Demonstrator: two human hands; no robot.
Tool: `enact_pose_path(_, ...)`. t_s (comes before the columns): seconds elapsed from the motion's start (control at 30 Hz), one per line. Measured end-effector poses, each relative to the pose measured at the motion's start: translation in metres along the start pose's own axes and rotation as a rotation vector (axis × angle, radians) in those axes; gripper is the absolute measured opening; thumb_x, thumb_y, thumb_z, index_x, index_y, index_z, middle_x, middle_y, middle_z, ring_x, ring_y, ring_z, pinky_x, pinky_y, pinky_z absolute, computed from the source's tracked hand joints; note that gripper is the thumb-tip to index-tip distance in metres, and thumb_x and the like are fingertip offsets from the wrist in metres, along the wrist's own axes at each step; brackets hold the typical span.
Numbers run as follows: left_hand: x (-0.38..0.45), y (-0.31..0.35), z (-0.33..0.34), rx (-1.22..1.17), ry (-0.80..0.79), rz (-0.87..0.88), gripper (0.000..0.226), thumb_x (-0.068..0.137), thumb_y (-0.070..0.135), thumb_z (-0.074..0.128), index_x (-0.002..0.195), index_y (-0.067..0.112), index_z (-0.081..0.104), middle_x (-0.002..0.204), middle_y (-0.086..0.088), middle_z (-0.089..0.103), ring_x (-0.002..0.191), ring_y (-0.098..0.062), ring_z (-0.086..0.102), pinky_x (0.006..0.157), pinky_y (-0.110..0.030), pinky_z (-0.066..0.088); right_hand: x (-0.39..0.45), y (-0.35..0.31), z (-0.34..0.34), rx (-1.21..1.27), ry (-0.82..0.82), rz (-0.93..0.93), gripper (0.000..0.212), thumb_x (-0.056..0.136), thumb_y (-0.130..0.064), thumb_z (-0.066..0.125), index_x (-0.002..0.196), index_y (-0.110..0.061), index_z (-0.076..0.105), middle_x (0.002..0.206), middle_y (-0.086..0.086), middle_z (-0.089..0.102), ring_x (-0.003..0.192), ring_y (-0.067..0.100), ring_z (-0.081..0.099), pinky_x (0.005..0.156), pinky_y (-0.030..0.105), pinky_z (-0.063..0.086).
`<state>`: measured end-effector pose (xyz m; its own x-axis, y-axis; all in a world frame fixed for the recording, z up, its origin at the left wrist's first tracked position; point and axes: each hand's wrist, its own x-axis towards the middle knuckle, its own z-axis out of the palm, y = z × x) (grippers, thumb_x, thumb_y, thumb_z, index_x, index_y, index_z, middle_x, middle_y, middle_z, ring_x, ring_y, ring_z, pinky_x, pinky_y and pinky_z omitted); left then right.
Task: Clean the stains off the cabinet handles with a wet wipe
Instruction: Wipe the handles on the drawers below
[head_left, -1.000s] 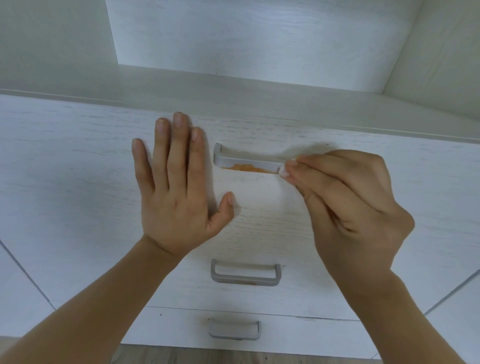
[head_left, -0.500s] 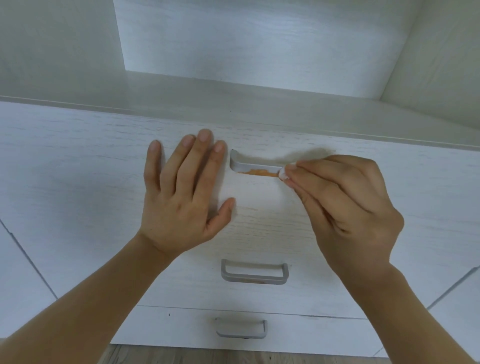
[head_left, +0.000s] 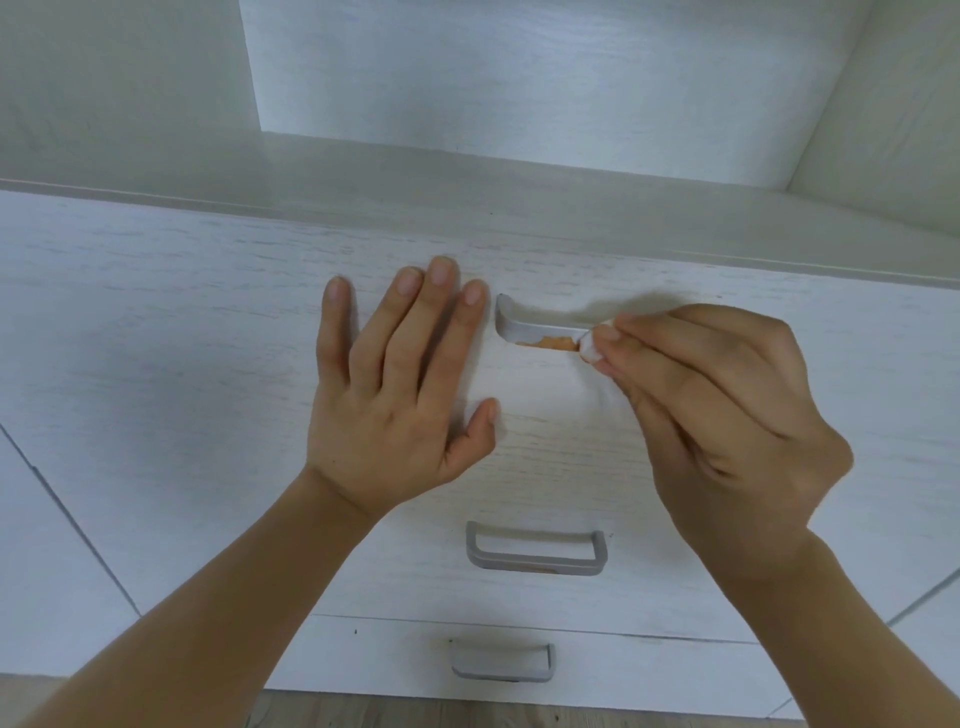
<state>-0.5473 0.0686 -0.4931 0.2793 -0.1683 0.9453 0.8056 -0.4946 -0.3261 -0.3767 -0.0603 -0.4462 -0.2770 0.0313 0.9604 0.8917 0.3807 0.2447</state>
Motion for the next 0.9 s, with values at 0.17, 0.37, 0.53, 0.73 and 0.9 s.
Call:
enact_pose_path(0.17,-0.001,0.001,0.000,-0.002,0.005,0.002,0.072,0.089,0.047,0.036,0.146,0.003,0.032,0.147,-0.015,0.027,0.146,-0.022,0.014,0.114,-0.054,0.019,0.002,-0.001,0.002,-0.004,0.001,-0.004,0.008,0.088,-0.001,0.072,0.096,0.001,0.072,0.097,0.006,0.069,0.088,0.021,0.062,0.090,0.021,0.048)
enact_pose_path(0.37,-0.002,-0.001,0.000,0.000,0.006,0.014,0.072,0.089,0.047,0.036,0.147,0.004,0.032,0.148,-0.015,0.026,0.146,-0.023,0.015,0.115,-0.054,0.019,0.006,-0.007,-0.001,-0.001,-0.025,-0.023,0.009,0.087,-0.002,0.072,0.096,0.000,0.073,0.096,0.006,0.070,0.085,0.022,0.065,0.086,0.023,0.051)
enact_pose_path(0.53,-0.001,0.000,0.000,-0.006,0.011,0.012,0.071,0.089,0.047,0.037,0.146,0.004,0.034,0.148,-0.015,0.027,0.146,-0.023,0.015,0.115,-0.054,0.019,0.008,-0.007,-0.001,-0.011,-0.022,-0.008,0.009,0.087,-0.003,0.073,0.096,-0.001,0.073,0.093,0.006,0.071,0.084,0.022,0.064,0.086,0.022,0.050)
enact_pose_path(0.73,-0.001,-0.001,0.000,-0.015,0.013,0.011,0.071,0.089,0.046,0.038,0.146,0.003,0.034,0.148,-0.015,0.026,0.146,-0.022,0.014,0.114,-0.054,0.020,0.005,-0.008,0.004,-0.036,0.013,0.004,0.007,0.087,-0.005,0.073,0.093,-0.002,0.074,0.092,0.005,0.071,0.084,0.021,0.064,0.085,0.023,0.051)
enact_pose_path(0.9,-0.001,-0.001,0.000,-0.009,0.005,0.005,0.072,0.089,0.047,0.038,0.146,0.003,0.033,0.148,-0.015,0.026,0.146,-0.022,0.013,0.114,-0.053,0.019,0.006,-0.011,0.008,-0.011,0.016,0.026,0.006,0.088,-0.007,0.073,0.094,-0.006,0.074,0.093,0.002,0.070,0.085,0.020,0.063,0.084,0.026,0.051)
